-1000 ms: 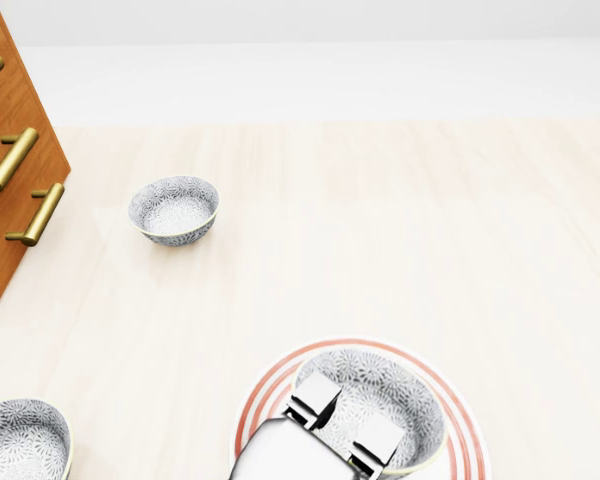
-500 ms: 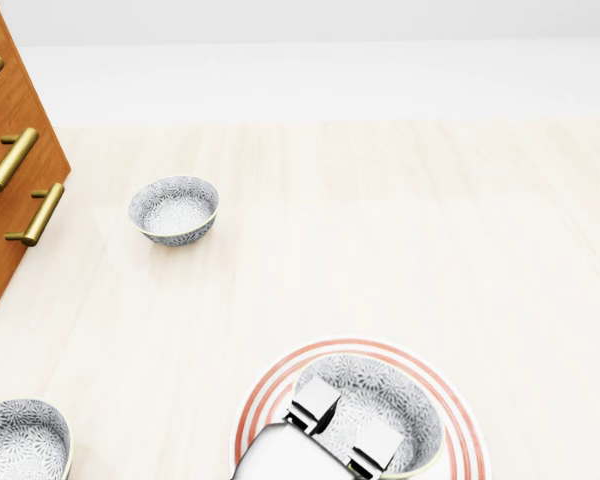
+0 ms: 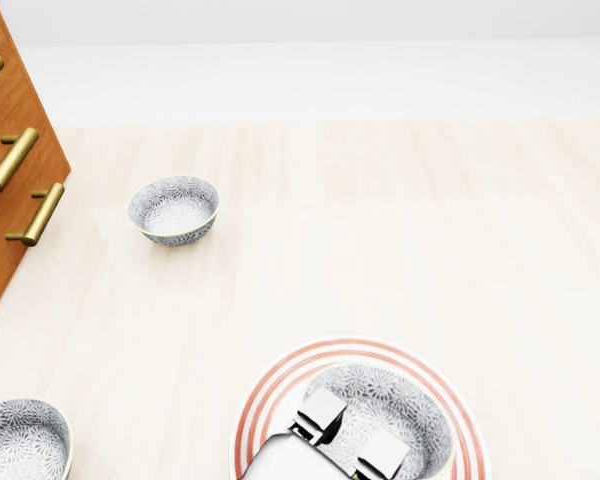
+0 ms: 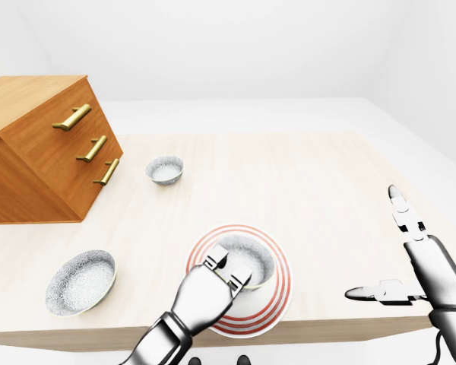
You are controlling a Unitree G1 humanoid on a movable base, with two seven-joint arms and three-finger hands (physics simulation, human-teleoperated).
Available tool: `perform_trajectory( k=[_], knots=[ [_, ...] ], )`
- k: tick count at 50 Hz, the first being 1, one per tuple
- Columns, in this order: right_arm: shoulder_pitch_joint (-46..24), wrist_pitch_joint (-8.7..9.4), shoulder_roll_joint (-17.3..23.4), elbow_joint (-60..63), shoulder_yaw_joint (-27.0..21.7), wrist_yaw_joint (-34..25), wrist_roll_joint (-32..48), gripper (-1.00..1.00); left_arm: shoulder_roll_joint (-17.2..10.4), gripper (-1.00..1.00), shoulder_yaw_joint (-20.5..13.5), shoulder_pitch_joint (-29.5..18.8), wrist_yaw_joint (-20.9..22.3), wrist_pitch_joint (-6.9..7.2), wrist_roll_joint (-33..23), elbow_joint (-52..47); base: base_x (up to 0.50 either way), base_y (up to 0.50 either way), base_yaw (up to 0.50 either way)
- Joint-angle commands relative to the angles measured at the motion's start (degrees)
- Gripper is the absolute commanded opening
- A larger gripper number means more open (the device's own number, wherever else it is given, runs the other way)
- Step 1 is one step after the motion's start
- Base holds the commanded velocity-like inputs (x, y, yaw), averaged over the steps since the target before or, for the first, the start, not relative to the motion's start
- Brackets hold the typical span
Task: Put the bowl in the middle on the plate.
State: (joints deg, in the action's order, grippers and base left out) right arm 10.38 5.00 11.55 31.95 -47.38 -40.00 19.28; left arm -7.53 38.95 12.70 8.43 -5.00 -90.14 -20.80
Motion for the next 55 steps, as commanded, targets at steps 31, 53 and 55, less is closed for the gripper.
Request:
perform_trajectory(
  k=[31,53,55],
  knots=[
    [0.1,0.00,-0.1,-0.1,0.1,0.0,0.2,1.00,0.5,-1.00,2.2,0.9,-5.7,0.00,10.5,3.3,0.00,0.00,0.00],
    [0.0,0.00,0.0,0.2,0.0,0.0,0.1,1.00,2.2,-1.00,1.0,0.1,-7.5,0.00,13.7,5.8,0.00,0.00,0.00],
    [0.1,0.00,-0.1,0.1,0.0,0.0,0.1,1.00,2.5,-1.00,1.0,0.4,-7.5,0.00,14.8,5.6,0.00,0.00,0.00]
  ],
)
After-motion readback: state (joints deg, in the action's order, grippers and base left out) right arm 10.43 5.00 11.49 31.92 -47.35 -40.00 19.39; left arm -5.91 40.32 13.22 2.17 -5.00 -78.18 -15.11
